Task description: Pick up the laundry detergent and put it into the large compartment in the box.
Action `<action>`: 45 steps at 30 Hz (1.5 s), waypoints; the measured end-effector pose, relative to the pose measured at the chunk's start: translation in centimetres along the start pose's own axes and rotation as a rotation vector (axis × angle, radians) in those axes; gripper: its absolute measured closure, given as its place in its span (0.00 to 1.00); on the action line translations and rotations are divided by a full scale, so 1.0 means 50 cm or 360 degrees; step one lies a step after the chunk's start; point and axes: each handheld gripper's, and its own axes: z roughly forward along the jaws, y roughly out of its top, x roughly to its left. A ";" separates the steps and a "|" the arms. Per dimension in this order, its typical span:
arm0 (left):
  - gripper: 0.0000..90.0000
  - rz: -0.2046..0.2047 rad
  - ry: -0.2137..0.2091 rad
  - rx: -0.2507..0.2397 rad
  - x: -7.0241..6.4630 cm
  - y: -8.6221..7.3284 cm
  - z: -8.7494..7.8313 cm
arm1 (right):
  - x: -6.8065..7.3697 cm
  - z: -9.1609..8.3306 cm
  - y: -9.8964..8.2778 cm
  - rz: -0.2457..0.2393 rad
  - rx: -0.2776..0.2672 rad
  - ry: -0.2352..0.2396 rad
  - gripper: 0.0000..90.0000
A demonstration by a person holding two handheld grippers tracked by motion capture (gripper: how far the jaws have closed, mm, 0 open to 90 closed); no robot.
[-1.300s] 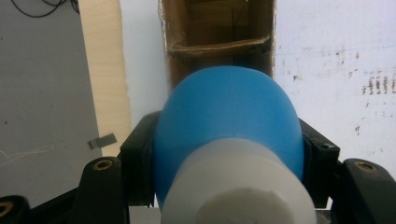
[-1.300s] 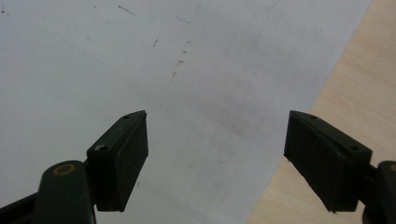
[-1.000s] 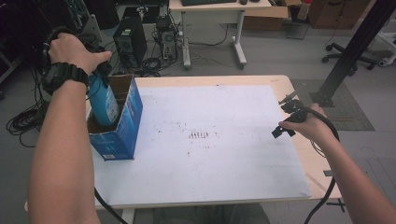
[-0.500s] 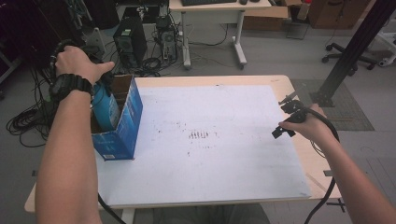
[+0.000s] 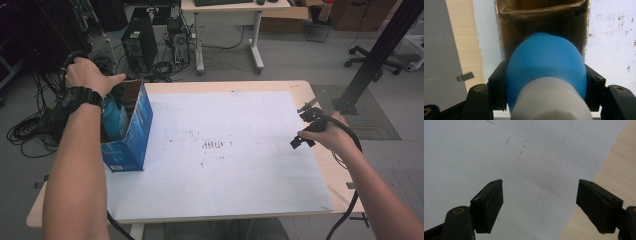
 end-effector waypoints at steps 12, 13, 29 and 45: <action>0.42 0.0004 -0.0003 0.0014 -0.006 0.002 0.032 | -0.001 0.003 0.000 0.0002 0.0004 0.0000 0.24; 0.42 0.0005 -0.0005 0.0017 -0.006 0.002 0.034 | -0.001 0.004 0.000 -0.0004 0.0001 0.0000 0.24; 0.42 0.0007 -0.0006 0.0029 -0.005 0.001 0.064 | 0.000 0.006 0.002 -0.0007 0.0004 -0.0001 0.24; 0.42 0.0029 0.0008 0.0064 -0.010 0.002 0.092 | 0.000 0.010 0.001 -0.0007 0.0013 0.0000 0.24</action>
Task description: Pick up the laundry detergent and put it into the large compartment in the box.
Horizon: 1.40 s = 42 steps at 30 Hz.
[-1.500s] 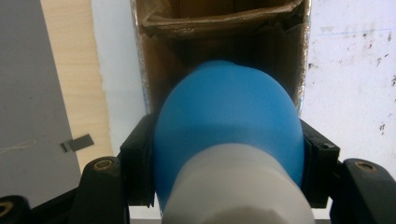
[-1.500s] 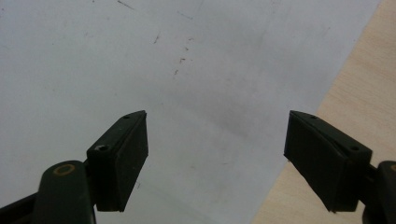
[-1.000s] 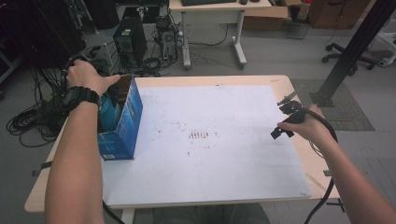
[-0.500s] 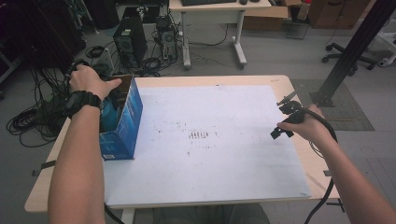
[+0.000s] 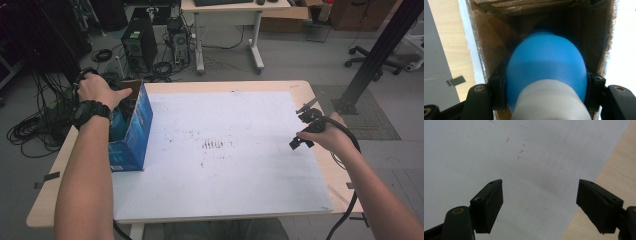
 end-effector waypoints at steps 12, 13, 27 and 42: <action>0.42 0.0001 0.0005 0.0009 -0.001 0.001 0.015 | 0.001 0.004 0.002 -0.0001 0.0004 0.0006 0.24; 0.42 -0.0001 0.0002 0.0012 -0.001 0.001 0.017 | 0.000 0.004 0.002 -0.0003 0.0004 0.0006 0.24; 0.42 0.0002 -0.0001 0.0020 0.001 0.001 0.035 | -0.004 0.005 -0.001 0.0002 0.0004 0.0006 0.24; 0.42 0.0007 0.0005 0.0019 -0.001 0.003 0.044 | -0.004 0.008 -0.001 0.0002 0.0012 0.0008 0.24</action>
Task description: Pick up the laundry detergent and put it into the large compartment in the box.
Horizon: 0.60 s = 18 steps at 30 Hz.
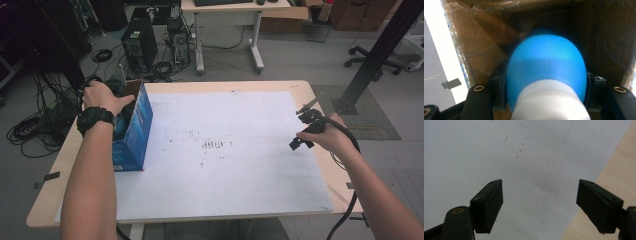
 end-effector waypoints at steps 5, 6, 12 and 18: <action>0.41 -0.0001 -0.0004 -0.0003 0.001 0.000 0.001 | 0.000 0.000 -0.001 0.0001 0.0001 0.0001 0.24; 0.41 -0.0002 -0.0004 -0.0003 0.002 0.000 0.001 | 0.000 0.000 0.000 0.0000 0.0000 0.0001 0.24; 0.41 -0.0001 -0.0004 -0.0004 0.002 -0.001 0.001 | 0.000 -0.001 -0.001 0.0000 -0.0001 0.0001 0.24; 0.41 0.0003 -0.0002 -0.0012 0.003 -0.001 -0.001 | 0.001 0.000 -0.001 0.0001 0.0000 0.0004 0.24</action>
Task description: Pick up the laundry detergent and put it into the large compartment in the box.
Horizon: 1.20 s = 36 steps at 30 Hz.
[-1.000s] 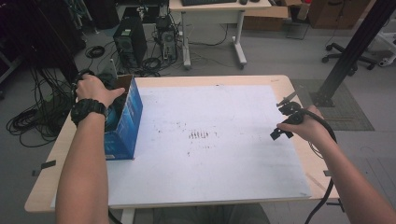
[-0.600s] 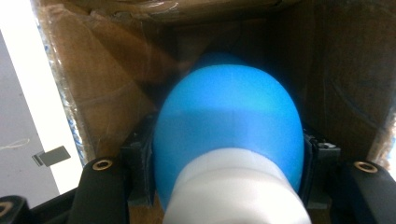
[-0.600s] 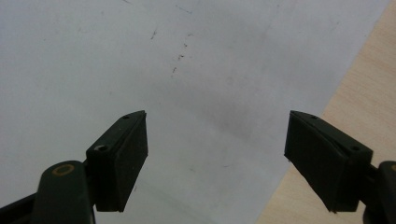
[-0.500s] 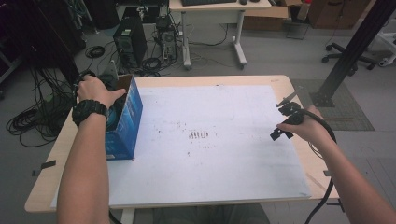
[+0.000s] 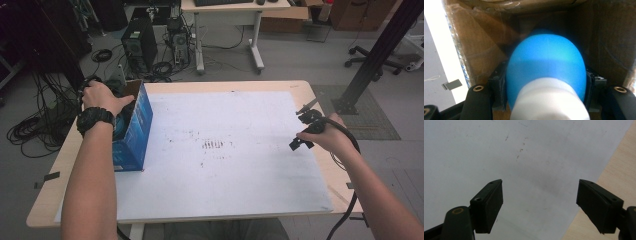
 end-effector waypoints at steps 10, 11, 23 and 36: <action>0.40 -0.0008 0.0006 -0.0008 0.004 -0.003 -0.004 | 0.000 0.000 0.000 -0.0001 -0.0004 0.0004 0.24; 0.40 -0.0014 0.0004 -0.0006 0.005 -0.004 -0.005 | 0.000 0.001 0.000 -0.0001 -0.0007 0.0003 0.24; 0.30 -0.0030 -0.0034 -0.0008 0.006 -0.008 -0.010 | 0.002 -0.001 -0.002 -0.0004 -0.0009 0.0005 0.24; 0.28 -0.0040 -0.0025 -0.0006 0.005 -0.011 -0.016 | 0.002 0.002 -0.003 -0.0004 -0.0009 0.0010 0.24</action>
